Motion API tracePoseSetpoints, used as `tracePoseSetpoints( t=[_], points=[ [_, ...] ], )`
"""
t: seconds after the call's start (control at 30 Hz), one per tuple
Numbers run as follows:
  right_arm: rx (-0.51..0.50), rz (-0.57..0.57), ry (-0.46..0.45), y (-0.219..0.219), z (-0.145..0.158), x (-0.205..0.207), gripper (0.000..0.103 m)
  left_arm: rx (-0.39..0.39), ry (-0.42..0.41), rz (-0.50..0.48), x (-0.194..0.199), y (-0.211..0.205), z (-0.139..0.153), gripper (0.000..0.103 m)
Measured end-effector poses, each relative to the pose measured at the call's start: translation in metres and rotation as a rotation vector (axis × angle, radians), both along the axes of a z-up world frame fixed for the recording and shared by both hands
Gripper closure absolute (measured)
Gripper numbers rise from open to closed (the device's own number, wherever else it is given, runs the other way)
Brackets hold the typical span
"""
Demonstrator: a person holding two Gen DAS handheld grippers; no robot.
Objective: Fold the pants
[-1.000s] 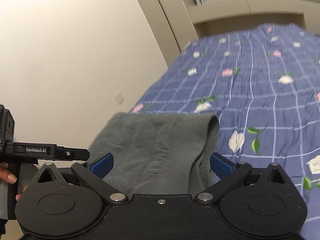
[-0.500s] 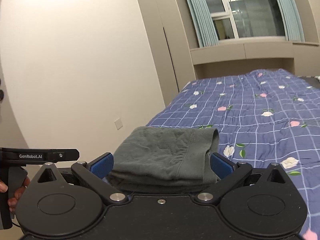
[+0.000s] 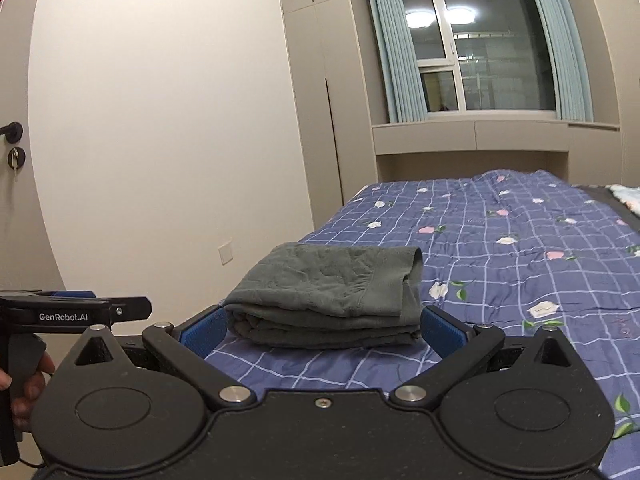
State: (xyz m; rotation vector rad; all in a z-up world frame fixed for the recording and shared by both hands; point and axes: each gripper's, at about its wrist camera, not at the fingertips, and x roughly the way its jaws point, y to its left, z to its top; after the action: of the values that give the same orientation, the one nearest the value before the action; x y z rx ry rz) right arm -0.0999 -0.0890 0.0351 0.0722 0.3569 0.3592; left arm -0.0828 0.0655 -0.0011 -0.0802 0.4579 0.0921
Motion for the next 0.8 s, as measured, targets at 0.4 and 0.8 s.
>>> tracePoseSetpoints(
  t=[0.4, 0.8],
  points=[
    [0.003, -0.003, -0.001, -0.0008, -0.0017, -0.0024, 0.0, 0.003, 0.0, 0.006, -0.0057, 0.0013, -0.0005, 0.0],
    [0.003, 0.003, 0.016, -0.0004, -0.0046, 0.002, 0.0, -0.008, 0.038, 0.009, -0.0002, 0.0024, -0.0001, 0.0]
  ],
)
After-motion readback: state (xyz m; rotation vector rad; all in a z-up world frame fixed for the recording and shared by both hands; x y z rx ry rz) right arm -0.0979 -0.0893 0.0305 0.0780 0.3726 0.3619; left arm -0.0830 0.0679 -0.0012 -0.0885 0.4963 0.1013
